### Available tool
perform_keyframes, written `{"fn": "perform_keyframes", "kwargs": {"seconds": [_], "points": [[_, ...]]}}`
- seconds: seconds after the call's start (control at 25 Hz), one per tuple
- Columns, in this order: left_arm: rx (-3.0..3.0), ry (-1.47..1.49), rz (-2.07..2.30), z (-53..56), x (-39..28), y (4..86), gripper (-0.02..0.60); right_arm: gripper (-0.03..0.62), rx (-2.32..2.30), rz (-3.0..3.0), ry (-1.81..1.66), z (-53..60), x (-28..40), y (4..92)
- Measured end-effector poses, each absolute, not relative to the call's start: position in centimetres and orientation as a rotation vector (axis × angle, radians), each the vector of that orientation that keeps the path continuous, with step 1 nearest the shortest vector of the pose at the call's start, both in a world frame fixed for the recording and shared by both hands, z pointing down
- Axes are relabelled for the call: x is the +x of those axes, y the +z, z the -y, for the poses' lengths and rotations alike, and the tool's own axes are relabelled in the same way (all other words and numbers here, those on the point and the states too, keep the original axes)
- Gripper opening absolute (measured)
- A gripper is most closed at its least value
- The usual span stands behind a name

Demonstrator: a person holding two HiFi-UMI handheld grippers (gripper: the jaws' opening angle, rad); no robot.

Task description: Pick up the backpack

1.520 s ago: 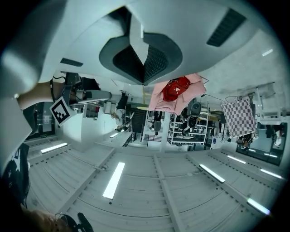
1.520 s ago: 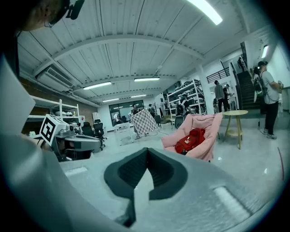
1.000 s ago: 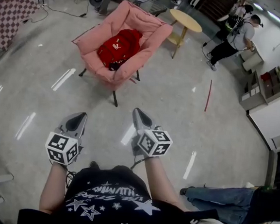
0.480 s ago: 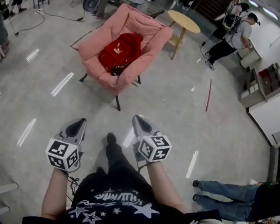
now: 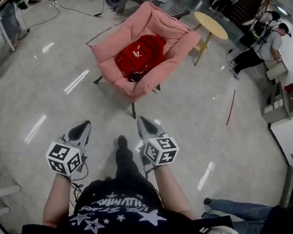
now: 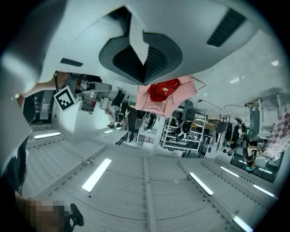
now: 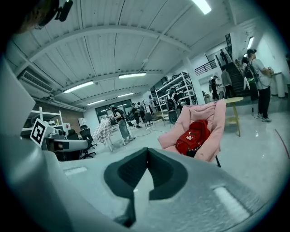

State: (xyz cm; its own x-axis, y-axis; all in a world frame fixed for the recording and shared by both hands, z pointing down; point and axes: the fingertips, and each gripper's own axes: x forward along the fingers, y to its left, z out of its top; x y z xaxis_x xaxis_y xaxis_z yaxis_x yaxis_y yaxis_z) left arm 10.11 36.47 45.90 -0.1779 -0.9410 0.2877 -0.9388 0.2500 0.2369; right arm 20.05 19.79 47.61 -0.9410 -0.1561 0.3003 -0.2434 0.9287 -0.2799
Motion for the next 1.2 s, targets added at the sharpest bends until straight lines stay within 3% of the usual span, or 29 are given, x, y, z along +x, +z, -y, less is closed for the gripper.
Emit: {"fn": "perform_keyframes", "kwargs": {"seconds": [0.56,1.2], "points": [[1.632,0.049,2.156,-21.0,-0.5,46.6,0.008,0.000,0.246,2.796,0.500,-2.5,7.4,47.8],[1.641,0.084,2.160,-8.5,-5.8,45.5,0.008,0.000,0.256,2.776,0.522,10.0,2.1,48.2]]}}
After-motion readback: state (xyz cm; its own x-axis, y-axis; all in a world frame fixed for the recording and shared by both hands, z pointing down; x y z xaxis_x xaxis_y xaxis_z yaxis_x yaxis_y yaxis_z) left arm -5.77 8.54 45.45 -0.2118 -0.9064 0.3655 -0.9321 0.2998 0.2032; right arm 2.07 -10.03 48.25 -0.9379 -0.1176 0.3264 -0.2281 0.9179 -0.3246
